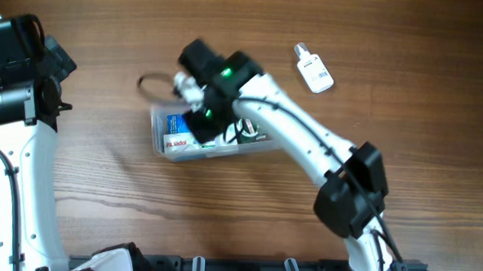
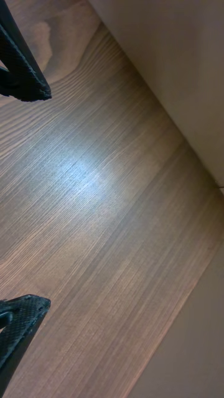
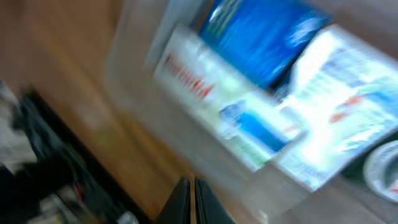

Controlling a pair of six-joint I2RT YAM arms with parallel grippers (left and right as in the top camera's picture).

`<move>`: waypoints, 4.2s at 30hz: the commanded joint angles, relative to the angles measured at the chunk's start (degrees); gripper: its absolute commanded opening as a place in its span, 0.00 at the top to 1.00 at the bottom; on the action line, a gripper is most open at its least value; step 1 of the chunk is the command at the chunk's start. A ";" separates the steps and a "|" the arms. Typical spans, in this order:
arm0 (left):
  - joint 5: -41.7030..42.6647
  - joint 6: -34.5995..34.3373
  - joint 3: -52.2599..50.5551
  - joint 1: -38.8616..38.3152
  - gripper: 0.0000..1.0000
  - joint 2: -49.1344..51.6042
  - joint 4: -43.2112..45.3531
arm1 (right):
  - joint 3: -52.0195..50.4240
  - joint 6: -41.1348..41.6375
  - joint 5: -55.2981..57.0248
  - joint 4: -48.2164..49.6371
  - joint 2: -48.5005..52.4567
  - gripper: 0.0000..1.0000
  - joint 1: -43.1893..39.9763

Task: Pack container
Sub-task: 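Release the Panadol box and raise the right gripper away, then move the right gripper to the Calamol lotion bottle and grasp it, then carry the Calamol bottle over the container and lower it in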

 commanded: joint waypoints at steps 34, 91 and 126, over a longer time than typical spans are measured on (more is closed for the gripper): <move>-0.74 0.94 0.26 0.26 0.00 -0.26 0.15 | -10.08 -6.19 15.13 21.03 0.00 0.96 7.76; -0.74 0.94 0.26 0.26 0.00 -0.26 0.15 | -16.90 -24.35 13.57 33.22 7.61 0.00 -39.43; -0.74 0.94 0.26 0.22 0.00 -0.26 0.15 | -15.91 -24.39 13.57 32.98 -8.35 0.57 -36.02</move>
